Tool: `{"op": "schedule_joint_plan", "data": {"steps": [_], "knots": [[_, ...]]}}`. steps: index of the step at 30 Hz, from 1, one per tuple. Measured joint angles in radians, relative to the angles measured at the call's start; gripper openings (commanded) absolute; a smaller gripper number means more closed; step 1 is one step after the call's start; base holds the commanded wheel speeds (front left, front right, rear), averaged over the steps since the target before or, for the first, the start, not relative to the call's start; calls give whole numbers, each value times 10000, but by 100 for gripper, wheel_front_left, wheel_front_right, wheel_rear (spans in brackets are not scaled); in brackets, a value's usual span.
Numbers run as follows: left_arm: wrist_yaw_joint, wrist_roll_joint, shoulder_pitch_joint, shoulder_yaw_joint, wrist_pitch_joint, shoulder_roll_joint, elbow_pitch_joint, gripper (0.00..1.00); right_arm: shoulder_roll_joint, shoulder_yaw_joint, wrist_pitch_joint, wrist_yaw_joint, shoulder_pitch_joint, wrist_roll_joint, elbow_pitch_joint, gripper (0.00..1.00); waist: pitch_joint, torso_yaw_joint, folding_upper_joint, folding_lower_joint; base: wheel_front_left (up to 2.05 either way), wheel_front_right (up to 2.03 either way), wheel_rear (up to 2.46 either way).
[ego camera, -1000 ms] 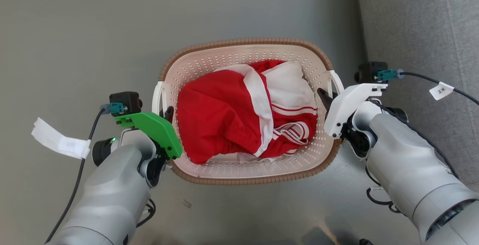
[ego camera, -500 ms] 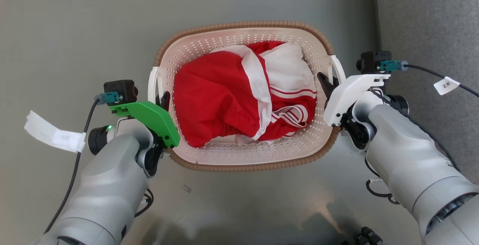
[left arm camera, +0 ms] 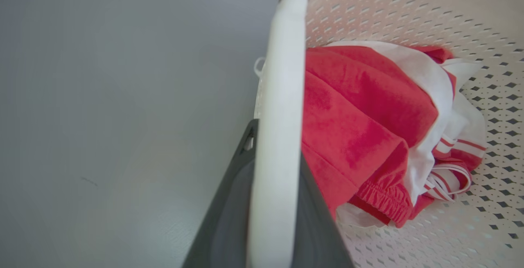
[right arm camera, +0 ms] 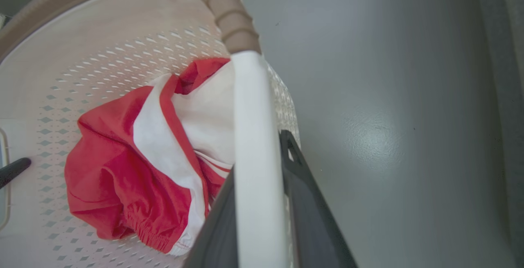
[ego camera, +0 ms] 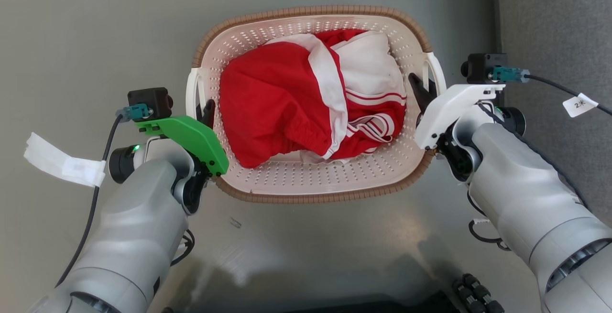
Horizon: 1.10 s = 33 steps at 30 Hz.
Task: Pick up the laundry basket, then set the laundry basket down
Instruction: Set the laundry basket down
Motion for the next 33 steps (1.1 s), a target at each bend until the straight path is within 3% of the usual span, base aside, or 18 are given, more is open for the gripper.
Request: {"op": "schedule_joint_plan", "data": {"steps": [33], "knots": [[205,616,-835,240,-393,35,-483,0,-326,-215,-525,6,-907,-387,-311,0,1710,138,0,-1,0,0,0]]}}
